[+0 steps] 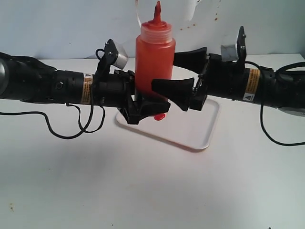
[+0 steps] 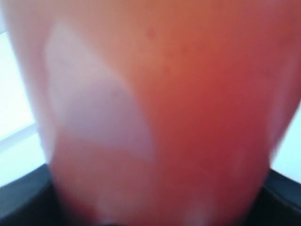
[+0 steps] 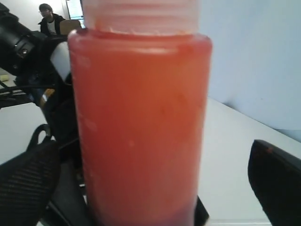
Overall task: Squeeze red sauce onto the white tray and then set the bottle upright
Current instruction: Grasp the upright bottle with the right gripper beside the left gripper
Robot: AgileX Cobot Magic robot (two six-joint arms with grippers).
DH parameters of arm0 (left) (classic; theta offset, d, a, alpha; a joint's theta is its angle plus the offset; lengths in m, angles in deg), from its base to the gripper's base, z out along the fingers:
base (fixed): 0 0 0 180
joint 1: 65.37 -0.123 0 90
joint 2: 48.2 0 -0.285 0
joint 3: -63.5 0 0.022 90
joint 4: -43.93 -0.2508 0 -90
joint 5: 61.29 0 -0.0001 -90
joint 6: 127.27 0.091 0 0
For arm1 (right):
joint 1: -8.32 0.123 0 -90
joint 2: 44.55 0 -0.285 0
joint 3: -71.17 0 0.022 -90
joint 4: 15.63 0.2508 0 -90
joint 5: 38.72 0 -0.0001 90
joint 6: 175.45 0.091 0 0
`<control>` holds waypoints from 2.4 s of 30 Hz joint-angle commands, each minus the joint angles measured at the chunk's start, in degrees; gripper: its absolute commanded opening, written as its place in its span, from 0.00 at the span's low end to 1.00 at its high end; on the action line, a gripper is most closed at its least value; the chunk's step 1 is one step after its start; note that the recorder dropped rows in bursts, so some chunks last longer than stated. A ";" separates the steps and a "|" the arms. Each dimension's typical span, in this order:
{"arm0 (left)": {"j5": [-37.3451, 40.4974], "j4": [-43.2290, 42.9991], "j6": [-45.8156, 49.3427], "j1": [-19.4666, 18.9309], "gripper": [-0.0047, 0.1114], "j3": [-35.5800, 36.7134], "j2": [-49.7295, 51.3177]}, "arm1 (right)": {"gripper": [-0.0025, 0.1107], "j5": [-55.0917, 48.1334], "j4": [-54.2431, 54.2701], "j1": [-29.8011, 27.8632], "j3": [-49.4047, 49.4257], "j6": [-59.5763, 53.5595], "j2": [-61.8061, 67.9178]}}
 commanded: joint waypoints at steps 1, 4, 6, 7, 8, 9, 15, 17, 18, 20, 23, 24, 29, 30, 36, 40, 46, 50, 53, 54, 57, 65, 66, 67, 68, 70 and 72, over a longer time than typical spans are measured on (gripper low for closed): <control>-2.00 -2.94 0.59 0.12 0.04 -0.64 -0.14 | 0.95 0.91 1.63 1.61 0.23 -0.01 -0.35; -3.28 -6.41 0.59 0.12 0.04 -0.64 -0.14 | 0.94 0.91 2.23 2.01 0.23 0.19 -0.35; -3.52 -7.72 0.59 0.12 0.04 -0.64 -0.14 | 0.90 0.91 2.23 2.10 0.23 0.18 -0.35; -3.52 -7.85 0.59 0.12 0.04 -0.64 -0.14 | 0.86 0.91 2.10 2.10 0.23 0.18 -0.35; -3.52 -7.98 0.59 0.12 0.04 -0.64 -0.14 | 0.82 0.91 2.10 2.10 0.23 0.18 -0.35; -3.81 -7.96 0.47 0.12 0.04 -0.64 -0.14 | 0.76 0.91 2.10 2.22 0.23 0.61 -0.35; -5.25 -8.40 0.58 0.12 0.04 -0.64 -0.14 | 0.44 0.91 1.87 3.55 0.23 0.99 -0.35; -5.25 -8.40 0.58 0.12 0.04 -0.64 -0.14 | 0.33 0.91 1.87 3.80 0.23 0.99 -0.35; -5.25 -8.40 0.58 0.12 0.04 -0.64 -0.14 | 0.27 0.91 2.10 3.91 0.23 0.99 -0.35; -5.25 -8.40 0.58 0.12 0.04 -0.64 -0.14 | 0.16 0.91 2.48 3.91 0.23 0.99 -0.35; -5.25 -8.40 0.58 0.12 0.04 -0.64 -0.14 | 0.02 0.91 2.87 3.91 0.23 0.99 -0.35; -5.25 -8.40 0.58 0.12 0.04 -0.64 -0.14 | 0.02 0.91 2.87 3.91 0.23 0.99 -0.35; -5.25 -8.40 0.58 0.12 0.04 -0.64 -0.14 | 0.02 0.91 3.12 3.91 0.23 0.99 -0.35; -5.25 -8.40 0.58 0.12 0.04 -0.64 -0.14 | 0.02 0.91 3.12 3.91 0.23 0.99 -0.35; -5.25 -8.40 0.58 0.12 0.04 -0.64 -0.14 | 0.02 0.91 3.36 3.91 0.23 1.12 -0.35; -5.25 -8.40 0.58 0.12 0.06 -0.64 -0.14 | 0.02 0.91 3.74 3.91 0.23 1.12 -0.35; -3.88 -8.40 0.58 0.12 0.15 -0.64 -0.14 | 0.02 0.91 4.04 3.91 0.23 1.12 -0.35; -3.09 -8.40 0.58 0.12 0.30 -0.64 -0.14 | 0.02 0.91 4.18 3.91 0.23 1.12 -0.35; -3.09 -8.40 0.58 0.12 0.48 -0.64 -0.14 | 0.02 0.91 4.18 3.91 0.23 1.12 -0.35; -3.09 -8.55 0.58 0.12 0.55 -0.64 -0.14 | 0.02 0.91 4.18 3.91 0.23 1.12 -0.35; -3.09 -8.82 0.71 0.12 0.71 -0.64 0.40 | 0.02 0.91 4.30 3.91 0.23 1.12 -0.35; -3.09 -8.37 0.95 0.12 0.78 -0.64 2.70 | 0.02 0.91 4.66 3.91 0.23 1.12 -0.35; -3.09 -8.37 0.95 0.12 0.78 -0.64 2.81 | 0.02 0.91 4.78 3.91 0.23 1.12 -0.35; -3.09 -8.23 0.95 0.12 0.78 -0.64 2.81 | 0.02 0.91 5.07 3.91 0.23 1.12 -0.35; -3.09 -7.97 0.95 0.12 0.78 -0.64 2.81 | 0.02 0.91 5.07 3.91 0.23 1.12 -0.35; -3.09 -7.97 0.95 0.12 0.78 -0.64 2.81 | 0.02 0.91 5.30 3.91 0.23 1.12 -0.35; -3.09 -7.97 0.95 0.12 0.78 -0.64 2.81 | 0.02 0.91 5.30 3.91 0.23 1.12 -0.35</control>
